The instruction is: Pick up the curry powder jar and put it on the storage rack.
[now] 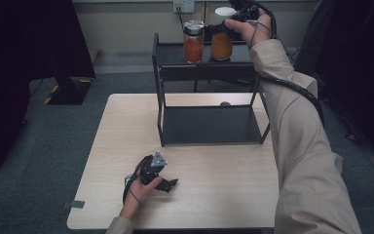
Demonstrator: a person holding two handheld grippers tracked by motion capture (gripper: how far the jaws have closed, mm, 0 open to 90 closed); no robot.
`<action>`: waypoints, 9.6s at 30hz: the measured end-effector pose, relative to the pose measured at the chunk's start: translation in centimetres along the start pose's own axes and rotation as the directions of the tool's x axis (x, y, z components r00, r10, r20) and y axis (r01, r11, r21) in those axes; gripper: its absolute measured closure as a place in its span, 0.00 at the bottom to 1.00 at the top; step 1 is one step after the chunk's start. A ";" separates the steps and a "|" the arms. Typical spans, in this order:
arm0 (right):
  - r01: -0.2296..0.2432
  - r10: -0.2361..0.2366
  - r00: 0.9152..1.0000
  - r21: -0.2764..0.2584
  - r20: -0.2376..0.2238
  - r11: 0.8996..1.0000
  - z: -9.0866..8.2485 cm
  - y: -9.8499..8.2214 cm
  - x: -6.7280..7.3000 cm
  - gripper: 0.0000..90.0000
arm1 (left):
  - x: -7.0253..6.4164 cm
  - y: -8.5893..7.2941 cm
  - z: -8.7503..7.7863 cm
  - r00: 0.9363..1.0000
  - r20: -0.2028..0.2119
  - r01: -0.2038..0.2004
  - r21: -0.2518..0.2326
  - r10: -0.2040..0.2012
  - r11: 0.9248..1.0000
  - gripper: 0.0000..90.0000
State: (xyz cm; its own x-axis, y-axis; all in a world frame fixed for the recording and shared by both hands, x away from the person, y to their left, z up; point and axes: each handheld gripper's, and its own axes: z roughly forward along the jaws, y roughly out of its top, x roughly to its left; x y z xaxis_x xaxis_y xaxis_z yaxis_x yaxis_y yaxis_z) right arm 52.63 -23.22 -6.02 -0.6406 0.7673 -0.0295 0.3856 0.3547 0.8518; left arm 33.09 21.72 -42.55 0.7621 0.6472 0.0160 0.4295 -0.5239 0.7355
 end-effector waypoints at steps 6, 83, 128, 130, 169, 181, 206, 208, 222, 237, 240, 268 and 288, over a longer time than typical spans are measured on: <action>-0.016 0.016 1.000 -0.006 0.001 1.000 0.0 -0.2 -0.1 0.39 | 0.0 0.0 0.0 1.000 0.000 0.000 0.000 0.000 1.000 0.00; 0.007 -0.010 0.999 -0.061 -0.048 0.998 -3.0 -11.8 5.4 0.03 | 0.0 0.0 0.0 1.000 -0.002 0.000 -0.003 0.000 1.000 0.00; -0.030 0.029 0.997 -0.013 -0.069 0.999 -2.4 -19.3 5.6 0.03 | -0.1 -0.1 0.0 1.000 -0.003 -0.001 -0.006 0.001 1.000 0.00; -0.034 0.033 0.997 -0.011 -0.070 0.999 -2.4 -19.7 5.6 0.03 | -0.1 -0.1 0.0 1.000 -0.003 -0.001 -0.006 0.001 1.000 0.00; -0.071 0.070 0.993 -0.011 -0.090 0.997 -2.5 -27.4 4.0 0.03 | 0.0 -0.1 0.0 1.000 -0.002 -0.001 -0.004 0.001 1.000 0.00; -0.063 0.064 0.994 0.010 -0.090 0.998 -2.5 -28.8 3.8 0.02 | 0.0 -0.1 0.0 1.000 -0.002 -0.001 -0.004 0.001 1.000 0.00; -0.064 0.068 0.993 0.048 -0.099 0.997 -2.5 -32.6 3.3 0.02 | 0.0 -0.1 0.0 1.000 -0.002 -0.002 -0.004 0.002 1.000 0.00; -0.062 0.067 0.993 0.056 -0.097 0.997 -2.5 -33.0 3.2 0.02 | 0.0 -0.1 0.0 1.000 -0.002 -0.002 -0.004 0.002 1.000 0.00; -0.078 0.086 0.991 0.080 -0.103 0.994 -2.7 -35.6 2.8 0.03 | 0.0 -0.1 0.0 1.000 -0.002 -0.001 -0.004 0.001 1.000 0.00; -0.093 0.105 0.989 0.110 -0.100 0.990 -2.7 -38.5 2.5 0.03 | 0.0 -0.1 0.0 1.000 -0.002 -0.001 -0.004 0.001 1.000 0.00; -0.100 0.111 0.989 0.115 -0.095 0.988 -2.7 -39.0 2.5 0.03 | 0.0 -0.1 0.0 1.000 -0.002 -0.001 -0.004 0.001 1.000 0.00; -0.090 0.103 0.992 0.164 -0.068 0.982 -3.9 -43.8 2.6 0.02 | 0.0 -0.1 0.0 1.000 -0.002 -0.001 -0.004 0.001 1.000 0.00; -0.020 0.029 0.999 0.197 -0.042 0.980 -4.8 -44.8 3.5 0.02 | 0.0 -0.1 0.0 1.000 -0.002 -0.001 -0.003 0.001 1.000 0.00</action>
State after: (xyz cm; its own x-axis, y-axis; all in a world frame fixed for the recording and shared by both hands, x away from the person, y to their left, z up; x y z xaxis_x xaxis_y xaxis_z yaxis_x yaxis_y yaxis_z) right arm 29.95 -39.04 -41.82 -0.6564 0.7542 0.0170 0.5216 0.4375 0.7325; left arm 33.05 21.71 -42.61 0.7617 0.6477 0.0185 0.4269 -0.5231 0.7377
